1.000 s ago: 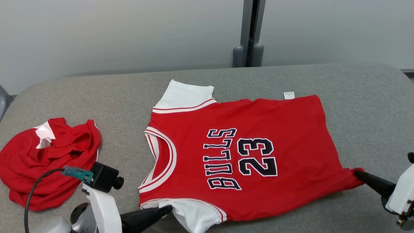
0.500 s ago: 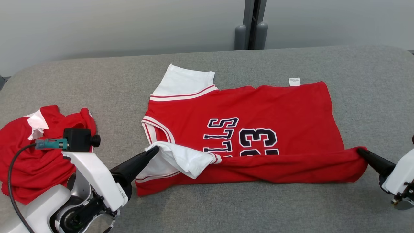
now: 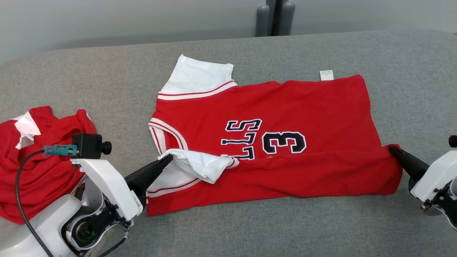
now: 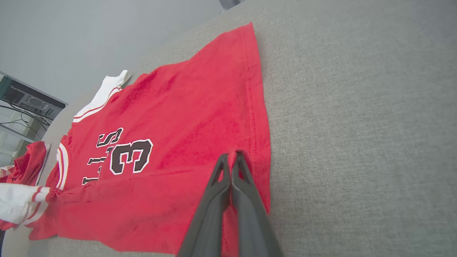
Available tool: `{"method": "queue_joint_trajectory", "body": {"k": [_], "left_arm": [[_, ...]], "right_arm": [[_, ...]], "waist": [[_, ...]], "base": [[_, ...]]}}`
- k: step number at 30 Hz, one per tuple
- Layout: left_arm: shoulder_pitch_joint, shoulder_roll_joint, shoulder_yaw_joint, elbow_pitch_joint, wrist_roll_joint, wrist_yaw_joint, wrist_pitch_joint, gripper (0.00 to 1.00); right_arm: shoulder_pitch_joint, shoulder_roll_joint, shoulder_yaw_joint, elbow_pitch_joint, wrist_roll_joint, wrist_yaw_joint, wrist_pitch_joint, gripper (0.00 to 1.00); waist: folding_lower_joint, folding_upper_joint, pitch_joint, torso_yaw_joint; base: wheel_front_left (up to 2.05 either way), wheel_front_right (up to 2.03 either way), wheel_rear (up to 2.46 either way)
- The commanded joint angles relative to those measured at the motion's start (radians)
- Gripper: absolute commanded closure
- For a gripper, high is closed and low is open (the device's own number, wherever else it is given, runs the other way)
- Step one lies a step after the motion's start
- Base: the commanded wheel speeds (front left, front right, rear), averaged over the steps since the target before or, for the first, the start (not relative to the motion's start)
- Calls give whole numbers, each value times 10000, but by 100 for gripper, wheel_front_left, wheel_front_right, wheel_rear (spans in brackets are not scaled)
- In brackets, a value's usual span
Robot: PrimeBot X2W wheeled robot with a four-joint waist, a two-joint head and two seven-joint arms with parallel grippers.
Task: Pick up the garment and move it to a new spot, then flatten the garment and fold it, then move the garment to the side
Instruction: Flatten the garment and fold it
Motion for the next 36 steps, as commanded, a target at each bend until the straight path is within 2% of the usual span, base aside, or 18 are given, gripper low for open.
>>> {"method": "queue_joint_trajectory", "body": {"k": [1, 10, 11, 12, 13, 14, 20, 28, 31, 33, 36], "left_arm": [[-169, -52, 16, 114, 46, -37, -3, 100], [-448, -591, -101, 924, 240, 73, -32, 100], [-491, -599, -130, 1036, 368, 158, -82, 91], [-563, -614, -137, 1167, 535, 285, -196, 56], [-589, -675, -135, 1297, 578, 424, -299, 9], [-615, -741, -149, 1383, 679, 499, -377, 0], [-676, -1090, 82, 1874, 990, 787, -1216, 0], [-384, -1376, 343, 2197, 1734, 1113, -2950, 0], [-222, -1483, 343, 2158, 1924, 1196, -3323, 0], [-75, -1552, 384, 2027, 2172, 1143, -3631, 0], [295, -1708, 794, 2004, 2536, 1350, -3902, 0]], "right_arm": [[-114, 24, 35, 59, -77, -3, -79, 100], [-385, 298, 53, 444, 6, -3, 19, 99], [-428, 326, 15, 518, 13, -3, 0, 12], [-438, 407, -46, 602, 146, -3, 23, 0], [-476, 467, -126, 601, 196, -3, -62, 0], [-488, 507, -213, 632, 320, -3, -123, 0], [-380, 600, -545, 732, 420, -3, -831, 0], [-41, 745, -873, 644, -250, -3, -2214, 0], [131, 861, -1121, 568, -503, -3, -2381, 0], [335, 1070, -1525, 423, -733, -3, -2443, 0], [785, 1413, -2670, 82, -1447, -3, -2446, 0]], "waist": [[0, -1, 73, 4], [0, -1, 301, 58], [0, -1, 310, 65], [0, -1, 316, 74], [0, -1, 317, 83], [0, -1, 311, 92], [0, -1, 186, 139], [0, -1, -200, 88], [0, -1, -312, 58], [0, -1, -434, 21], [0, -1, -621, -28]], "base": [[0, 0, 0], [0, 0, 0], [0, 0, 0], [0, 0, 0], [0, 0, 0], [0, 0, 0], [0, 0, 0], [0, 0, 0], [0, 0, 0], [0, 0, 0], [0, 0, 0]]}}
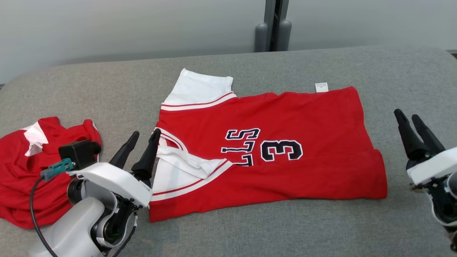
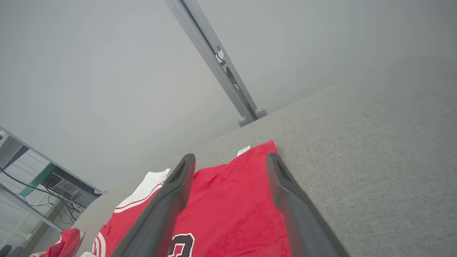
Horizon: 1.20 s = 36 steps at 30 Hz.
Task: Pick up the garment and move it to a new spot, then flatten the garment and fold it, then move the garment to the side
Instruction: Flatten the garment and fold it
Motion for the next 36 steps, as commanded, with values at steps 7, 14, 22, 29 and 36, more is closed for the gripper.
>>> {"method": "queue_joint_trajectory", "body": {"k": [7, 14, 22, 29, 36], "left_arm": [[1642, -926, 1905, -300, 2211, -68, -68, 0], [3200, -1856, 3029, 67, 4488, -90, -72, 0], [3965, -2676, 3799, 1229, 5956, 214, -73, 0], [3602, -2997, 3841, 2911, 6004, 273, 19, 0], [3117, -3180, 4065, 3889, 5599, 251, 380, 0]], "right_arm": [[1712, 1127, -1823, -699, -2062, -3, -53, 0], [3167, 2021, -3170, -1373, -4154, -3, -55, 0], [3964, 3016, -4043, -1656, -6313, -3, -54, 0], [4067, 3326, -4216, -1807, -6608, -3, -56, 0], [3993, 3382, -4340, -1967, -6603, -3, -57, 0]], "waist": [[0, 0, -534, -179], [0, 0, -808, -219], [0, 0, -936, -289], [0, 0, -970, -397], [0, 0, -798, -502]], "base": [[0, 0, 0], [0, 0, 0], [0, 0, 0], [0, 0, 0], [0, 0, 0]]}}
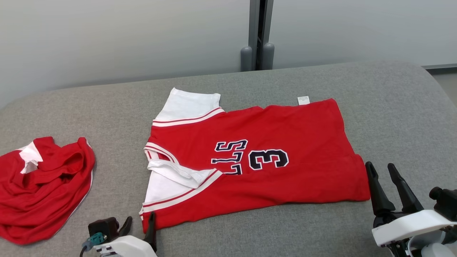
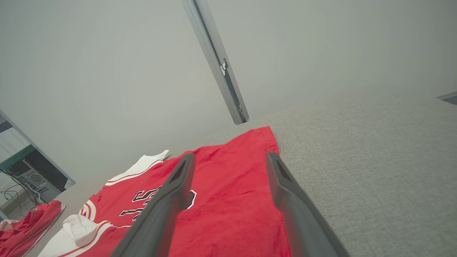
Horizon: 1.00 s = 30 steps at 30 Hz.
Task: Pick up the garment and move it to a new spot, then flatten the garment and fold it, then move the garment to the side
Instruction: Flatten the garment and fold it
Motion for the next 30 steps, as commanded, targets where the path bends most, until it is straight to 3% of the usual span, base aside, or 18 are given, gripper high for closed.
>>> {"method": "queue_joint_trajectory", "body": {"k": [1, 9, 10, 11, 13, 19, 30], "left_arm": [[-271, -9, -7, 221, -92, -100, 122, 0], [-570, -172, -178, 925, -262, -457, 579, 3], [-606, -194, -186, 998, -293, -521, 579, 48], [-639, -213, -189, 1045, -290, -562, 532, 61], [-758, -224, -180, 1086, -277, -649, 385, 100], [-977, -172, -185, 913, -183, -946, 20, 100], [-1019, 2, -493, 389, 378, -623, -202, 100]], "right_arm": [[-15, -20, -56, -75, -50, -3, -49, 0], [-88, 1, -132, -125, -133, -3, -49, 0], [-94, 1, -149, -120, -127, -3, -49, 0], [-92, 1, -172, -92, -122, -3, -49, 0], [-84, -12, -259, 51, -156, -3, -8, 0], [-197, 221, -694, 903, -152, -3, 332, 0], [-1004, 430, -801, 3261, 207, -3, 716, 0]], "waist": [[0, 0, 88, -46], [0, 0, 264, -145], [0, 0, 283, -149], [0, 0, 300, -151], [0, 0, 336, -135], [0, 0, 377, 50], [0, 0, 542, 437]], "base": [[0, 0, 0], [0, 0, 0], [0, 0, 0], [0, 0, 0], [0, 0, 0], [0, 0, 0], [0, 0, 0]]}}
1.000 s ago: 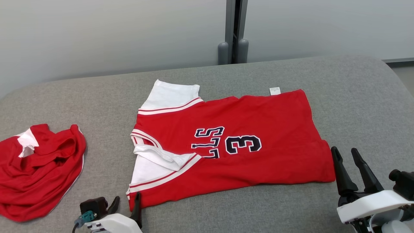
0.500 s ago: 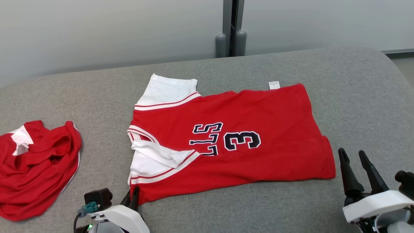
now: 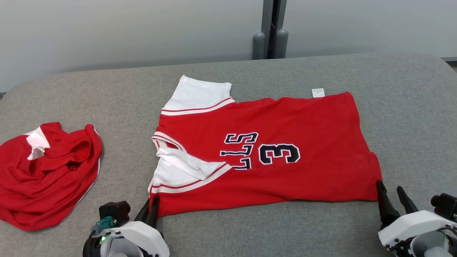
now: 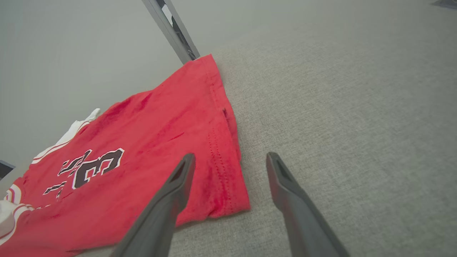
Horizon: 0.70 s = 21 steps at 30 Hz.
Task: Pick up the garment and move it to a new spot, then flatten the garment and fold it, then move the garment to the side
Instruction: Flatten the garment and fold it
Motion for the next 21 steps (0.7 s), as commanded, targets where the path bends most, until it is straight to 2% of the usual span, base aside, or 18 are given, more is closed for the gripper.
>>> {"method": "queue_joint_trajectory", "body": {"k": [1, 7, 18, 20, 21], "left_arm": [[-102, 105, 6, -78, 68, 72, -11, 100], [-3, 196, -47, -393, 44, 125, 110, 100], [98, 397, -75, -857, 34, 337, 260, 100], [132, 429, -85, -939, 10, 359, 303, 100], [145, 441, -91, -968, -2, 364, 329, 100]], "right_arm": [[-153, 23, -2, 229, 119, -3, 25, 0], [-473, 104, 184, 1013, 653, -3, -121, 0], [-848, 27, 853, 1545, 1504, -3, -314, 2], [-895, 12, 1035, 1623, 1620, -3, -368, 53], [-924, -1, 1102, 1646, 1675, -3, -393, 63]], "waist": [[0, -1, 30, 60], [0, -1, 107, 154], [0, -1, 157, 224], [0, -1, 162, 226], [0, -1, 162, 227]], "base": [[0, 0, 0], [0, 0, 0], [0, 0, 0], [0, 0, 0], [0, 0, 0]]}}
